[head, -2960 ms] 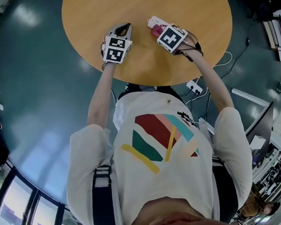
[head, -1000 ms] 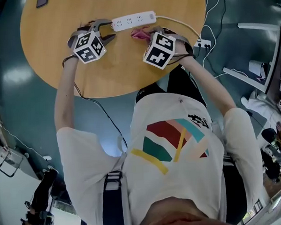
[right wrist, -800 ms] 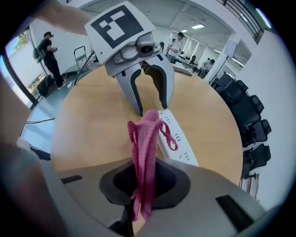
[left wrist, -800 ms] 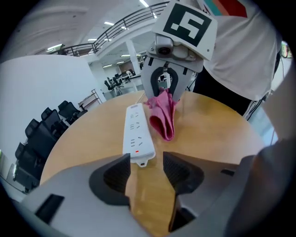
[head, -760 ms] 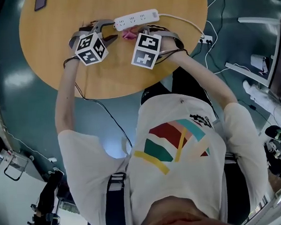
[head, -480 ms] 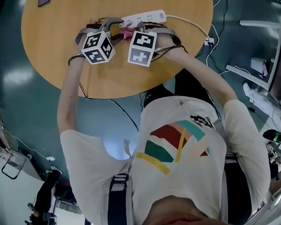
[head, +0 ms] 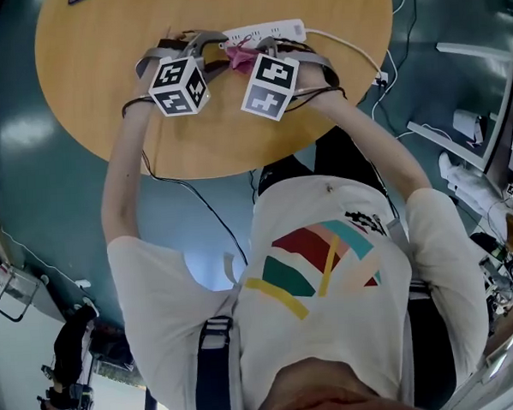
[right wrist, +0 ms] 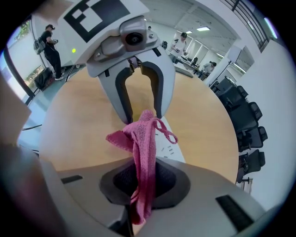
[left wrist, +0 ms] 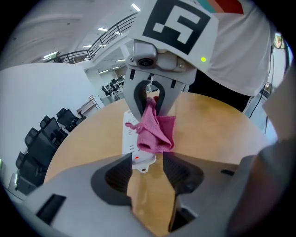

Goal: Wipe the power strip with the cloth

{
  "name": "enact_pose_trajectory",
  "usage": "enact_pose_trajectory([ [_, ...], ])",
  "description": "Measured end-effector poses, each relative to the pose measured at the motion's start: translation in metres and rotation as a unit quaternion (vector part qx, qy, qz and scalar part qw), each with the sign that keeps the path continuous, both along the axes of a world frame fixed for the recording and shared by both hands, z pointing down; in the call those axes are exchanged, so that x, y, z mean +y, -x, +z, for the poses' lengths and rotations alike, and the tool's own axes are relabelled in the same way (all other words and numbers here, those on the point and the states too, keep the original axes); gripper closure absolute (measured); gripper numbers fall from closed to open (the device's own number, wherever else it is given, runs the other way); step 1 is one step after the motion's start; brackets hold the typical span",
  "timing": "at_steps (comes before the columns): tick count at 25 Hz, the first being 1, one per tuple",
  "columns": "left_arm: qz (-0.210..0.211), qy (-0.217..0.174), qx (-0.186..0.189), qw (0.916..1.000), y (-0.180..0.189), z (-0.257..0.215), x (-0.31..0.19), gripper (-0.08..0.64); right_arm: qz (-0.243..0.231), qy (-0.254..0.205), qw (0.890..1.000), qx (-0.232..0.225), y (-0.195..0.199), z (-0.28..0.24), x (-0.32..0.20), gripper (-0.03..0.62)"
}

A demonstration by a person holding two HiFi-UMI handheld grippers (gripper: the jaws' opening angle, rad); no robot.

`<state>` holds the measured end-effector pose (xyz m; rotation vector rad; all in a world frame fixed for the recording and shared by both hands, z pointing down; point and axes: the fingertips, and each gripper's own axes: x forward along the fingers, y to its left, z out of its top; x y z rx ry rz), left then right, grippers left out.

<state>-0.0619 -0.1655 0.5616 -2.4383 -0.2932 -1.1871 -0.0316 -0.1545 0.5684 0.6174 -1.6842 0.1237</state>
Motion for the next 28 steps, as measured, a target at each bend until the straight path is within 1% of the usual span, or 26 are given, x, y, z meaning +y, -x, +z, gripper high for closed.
enact_pose_trajectory([
  [2, 0.003, -0.003, -0.003, 1.0, 0.0, 0.0, 0.003, 0.311, 0.011, -0.002, 1.0, 0.009, -0.019, 0.0, 0.004, 0.552],
  [7, 0.0, 0.001, -0.002, 1.0, 0.012, -0.003, 0.005, 0.311, 0.027, -0.012, 0.998, 0.05, -0.065, 0.001, 0.011, 0.554],
  [12, -0.007, 0.006, -0.008, 0.9999, 0.008, -0.005, 0.004, 0.311, 0.042, -0.012, 0.997, 0.058, -0.102, 0.001, 0.012, 0.552],
  [19, -0.019, 0.005, -0.015, 0.9997, 0.019, -0.008, 0.0, 0.311, 0.054, -0.02, 0.995, 0.076, -0.126, -0.002, 0.004, 0.552],
  [21, -0.035, 0.012, -0.016, 0.9992, 0.01, -0.01, 0.003, 0.311, 0.055, -0.023, 0.995, 0.077, -0.141, -0.005, 0.007, 0.552],
  [22, -0.056, 0.018, -0.012, 0.9982, 0.006, -0.015, 0.003, 0.311, 0.055, -0.024, 0.995, 0.074, -0.147, -0.008, 0.01, 0.552],
  [23, -0.088, 0.027, 0.004, 0.9957, 0.003, -0.022, 0.001, 0.311, 0.057, -0.025, 0.996, 0.065, -0.151, -0.012, 0.012, 0.552],
  [24, -0.131, 0.04, 0.035, 0.99, 0.002, -0.035, -0.006, 0.311, 0.063, -0.023, 0.996, 0.051, -0.153, -0.018, 0.013, 0.552],
  [25, -0.179, 0.059, 0.081, 0.9787, 0.005, -0.052, -0.014, 0.311, 0.076, -0.02, 0.997, 0.03, -0.152, -0.025, 0.013, 0.552],
  [26, -0.228, 0.08, 0.133, 0.9614, 0.01, -0.072, -0.023, 0.311, 0.093, -0.017, 0.996, 0.003, -0.15, -0.033, 0.011, 0.552],
  [27, -0.269, 0.099, 0.183, 0.9405, 0.015, -0.092, -0.029, 0.311, 0.112, -0.018, 0.993, -0.027, -0.148, -0.044, 0.007, 0.552],
  [28, -0.303, 0.109, 0.226, 0.9194, 0.017, -0.112, -0.032, 0.311, 0.131, -0.025, 0.989, -0.06, -0.149, -0.058, 0.003, 0.552],
])
